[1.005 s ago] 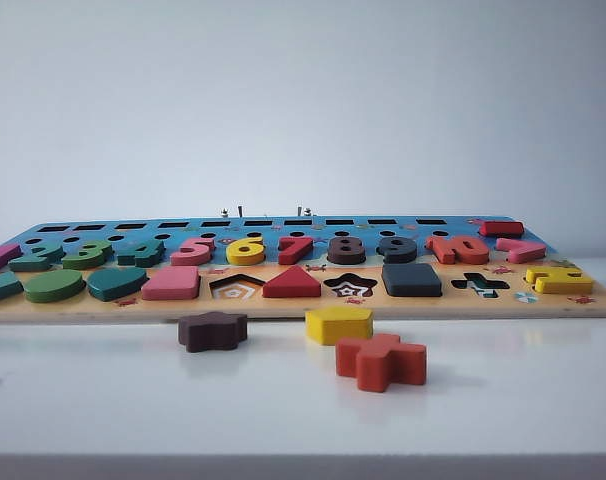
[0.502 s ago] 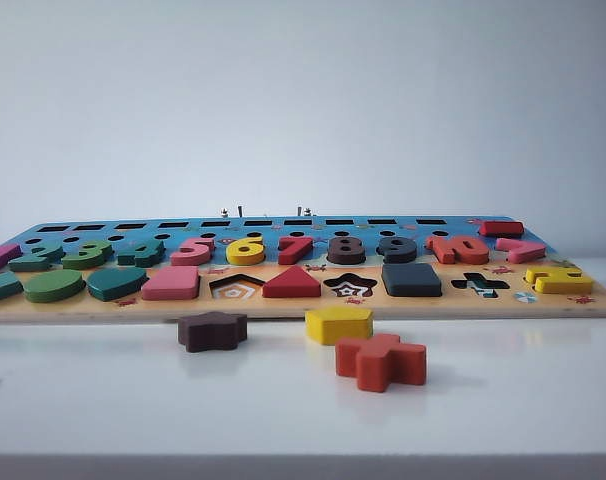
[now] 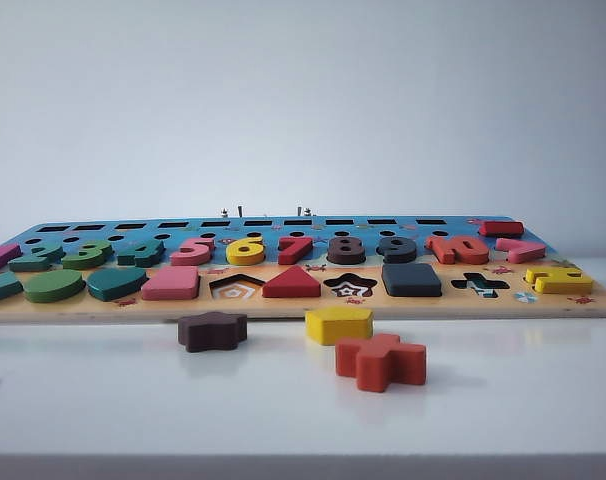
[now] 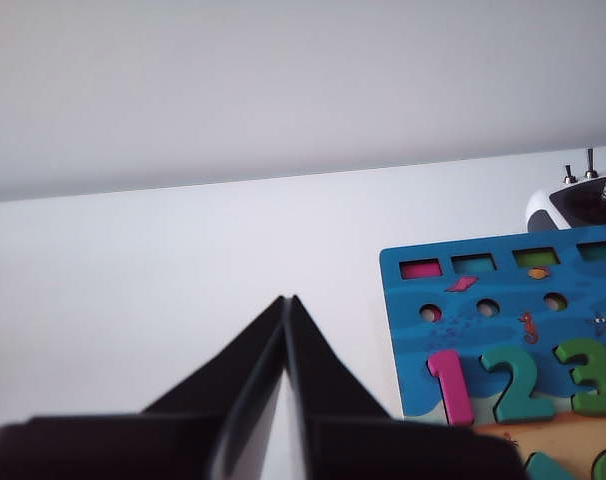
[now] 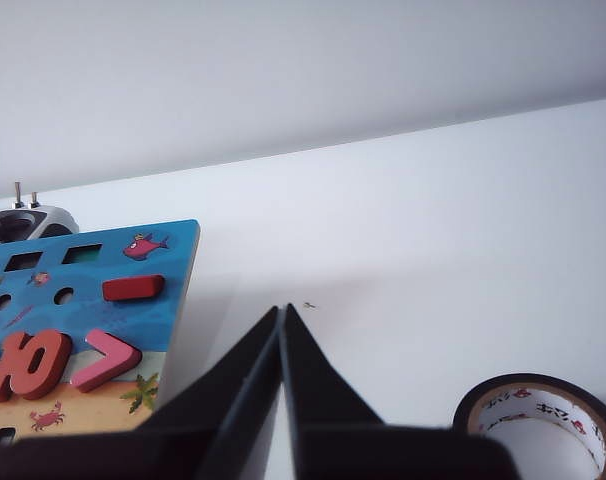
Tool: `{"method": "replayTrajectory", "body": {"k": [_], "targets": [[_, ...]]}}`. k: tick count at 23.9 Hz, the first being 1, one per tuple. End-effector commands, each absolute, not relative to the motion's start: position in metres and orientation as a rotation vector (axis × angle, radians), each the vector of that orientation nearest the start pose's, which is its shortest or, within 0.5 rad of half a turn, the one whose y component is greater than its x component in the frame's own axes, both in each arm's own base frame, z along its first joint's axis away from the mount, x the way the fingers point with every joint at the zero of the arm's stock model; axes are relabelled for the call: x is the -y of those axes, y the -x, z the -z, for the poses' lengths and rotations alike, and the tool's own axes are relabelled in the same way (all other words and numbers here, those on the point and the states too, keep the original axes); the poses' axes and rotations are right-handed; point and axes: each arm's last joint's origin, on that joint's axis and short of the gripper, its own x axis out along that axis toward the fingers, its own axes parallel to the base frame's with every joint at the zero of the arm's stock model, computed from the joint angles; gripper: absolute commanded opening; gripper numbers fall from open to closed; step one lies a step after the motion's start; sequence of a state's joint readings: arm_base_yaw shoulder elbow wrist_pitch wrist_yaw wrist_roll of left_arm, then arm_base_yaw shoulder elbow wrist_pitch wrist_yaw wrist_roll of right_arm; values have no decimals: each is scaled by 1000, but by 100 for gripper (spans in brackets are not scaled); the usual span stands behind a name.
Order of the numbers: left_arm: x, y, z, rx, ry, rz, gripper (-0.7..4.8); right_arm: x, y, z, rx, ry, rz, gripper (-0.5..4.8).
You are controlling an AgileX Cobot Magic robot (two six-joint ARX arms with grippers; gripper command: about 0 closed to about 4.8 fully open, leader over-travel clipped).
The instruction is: Insert the cube into the slot.
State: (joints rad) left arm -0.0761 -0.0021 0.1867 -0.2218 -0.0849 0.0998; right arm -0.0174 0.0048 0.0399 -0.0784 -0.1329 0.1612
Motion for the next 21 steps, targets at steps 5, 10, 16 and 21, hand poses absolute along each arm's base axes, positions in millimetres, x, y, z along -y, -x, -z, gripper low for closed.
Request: {"method": "replayTrajectory", "body": {"k": [5,10,16,21], "targets": [[4,-82,-207,-20,-99,-9,20,-4,-97,-159,-76,-169,-156,-6],[4,-82,-207,-20,-99,-10,20,-5,-97,-160,-73,-168,-167,-5],[4,-88,-189,-49,-101,-8,20,-13,-96,-160,-73,-154,-238,-5],[5,-93,-166,-119,-107,-5,20,-15,-96,-160,-74,-153,-247,-5]]}}
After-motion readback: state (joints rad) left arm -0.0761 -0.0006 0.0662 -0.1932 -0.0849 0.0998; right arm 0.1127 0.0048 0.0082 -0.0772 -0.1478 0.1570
